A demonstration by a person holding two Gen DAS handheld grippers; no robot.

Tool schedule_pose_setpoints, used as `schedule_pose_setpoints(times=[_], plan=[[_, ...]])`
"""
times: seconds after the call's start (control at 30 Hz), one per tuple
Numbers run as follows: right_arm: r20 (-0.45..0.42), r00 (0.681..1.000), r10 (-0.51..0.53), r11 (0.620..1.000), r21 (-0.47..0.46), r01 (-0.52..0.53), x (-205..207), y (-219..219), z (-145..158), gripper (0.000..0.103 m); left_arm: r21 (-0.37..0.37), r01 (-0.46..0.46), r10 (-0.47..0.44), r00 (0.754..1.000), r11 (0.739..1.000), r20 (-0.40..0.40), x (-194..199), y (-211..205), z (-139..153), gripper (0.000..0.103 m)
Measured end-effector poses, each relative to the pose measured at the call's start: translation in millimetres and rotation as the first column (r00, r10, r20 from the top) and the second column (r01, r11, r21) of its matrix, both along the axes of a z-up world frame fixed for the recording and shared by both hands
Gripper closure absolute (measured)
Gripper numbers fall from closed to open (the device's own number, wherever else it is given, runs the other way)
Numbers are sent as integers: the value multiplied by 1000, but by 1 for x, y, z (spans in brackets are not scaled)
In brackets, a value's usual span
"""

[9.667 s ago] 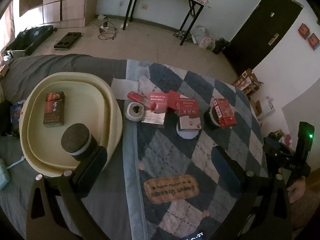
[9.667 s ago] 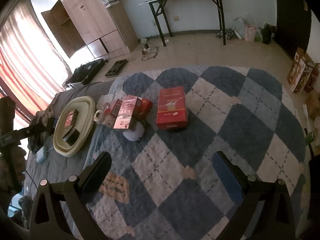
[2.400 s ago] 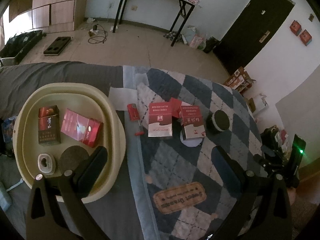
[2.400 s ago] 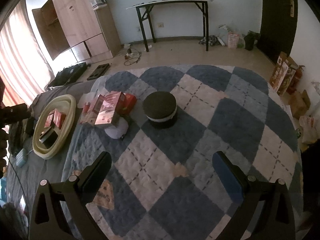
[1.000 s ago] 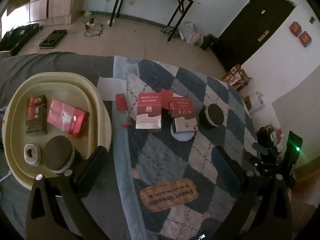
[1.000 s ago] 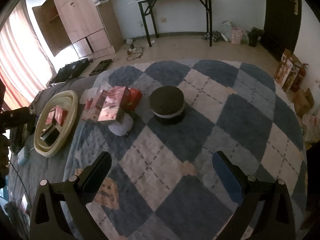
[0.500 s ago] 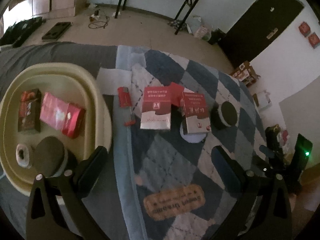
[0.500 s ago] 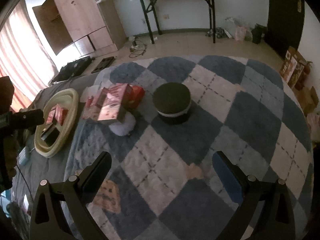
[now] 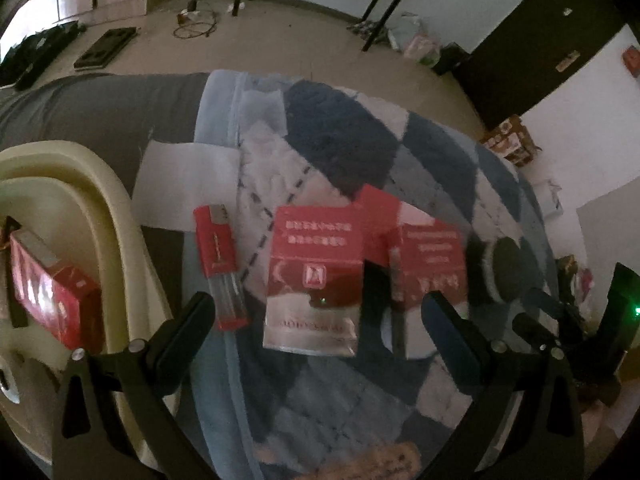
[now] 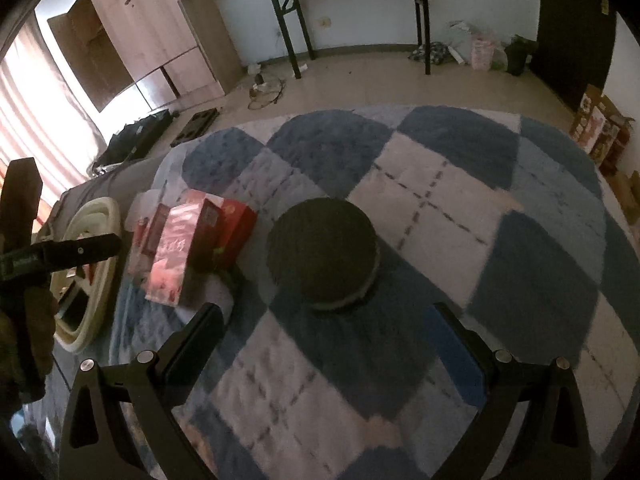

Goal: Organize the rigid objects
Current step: 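Grasp the red box with the left tool while the right tool grasps the black puck, then carry the red box with the left tool while the right tool carries the puck into the basin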

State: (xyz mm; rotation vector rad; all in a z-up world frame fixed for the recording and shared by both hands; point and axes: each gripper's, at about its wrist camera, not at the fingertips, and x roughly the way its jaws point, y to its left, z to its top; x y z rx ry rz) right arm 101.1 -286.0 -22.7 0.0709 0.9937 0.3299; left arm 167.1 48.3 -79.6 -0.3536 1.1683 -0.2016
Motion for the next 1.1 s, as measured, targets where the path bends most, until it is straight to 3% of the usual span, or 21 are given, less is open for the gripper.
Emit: schedule_pose_setpoints(times=[0.2, 0.3, 0.4, 0.47, 0.53, 0.63, 0.77, 0.93, 1.1], plan=[[-10, 1000, -5, 999, -36, 5, 28, 8, -27, 0, -5, 2, -2, 1000, 1000, -10, 13, 1, -14, 1], [-5, 1000, 25, 999, -40, -25, 38, 13, -36, 2, -52, 0, -1, 1000, 999, -16, 15, 3, -20, 2], [17, 998, 58, 996, -67, -57, 47, 16, -43, 13, -72, 27, -28, 1000, 997, -13, 16, -1, -22, 19], [18, 997, 69, 996, -53, -68, 51, 16, -47, 20, -88, 49, -53, 998, 995, -42, 17, -5, -28, 36], [40, 995, 86, 995, -46, -85, 52, 18, -48, 29, -59, 79, -82, 996, 995, -48, 16, -11, -32, 45], [65, 992, 110, 993, -56, -107, 48, 23, -46, 32, -48, 84, -85, 996, 995, -33, 10, -12, -28, 45], [97, 990, 104, 995, -7, -104, 39, 15, -32, 32, -57, 95, -95, 995, 994, 6, 0, -6, -3, 46], [157, 978, 134, 990, 18, -139, 22, 11, 10, 32, -23, 87, -84, 991, 996, 104, -22, 33, 58, 45], [192, 957, 216, 972, 47, -228, 9, 44, 54, 32, 136, -29, 13, 993, 990, 119, -43, 113, 95, 45]])
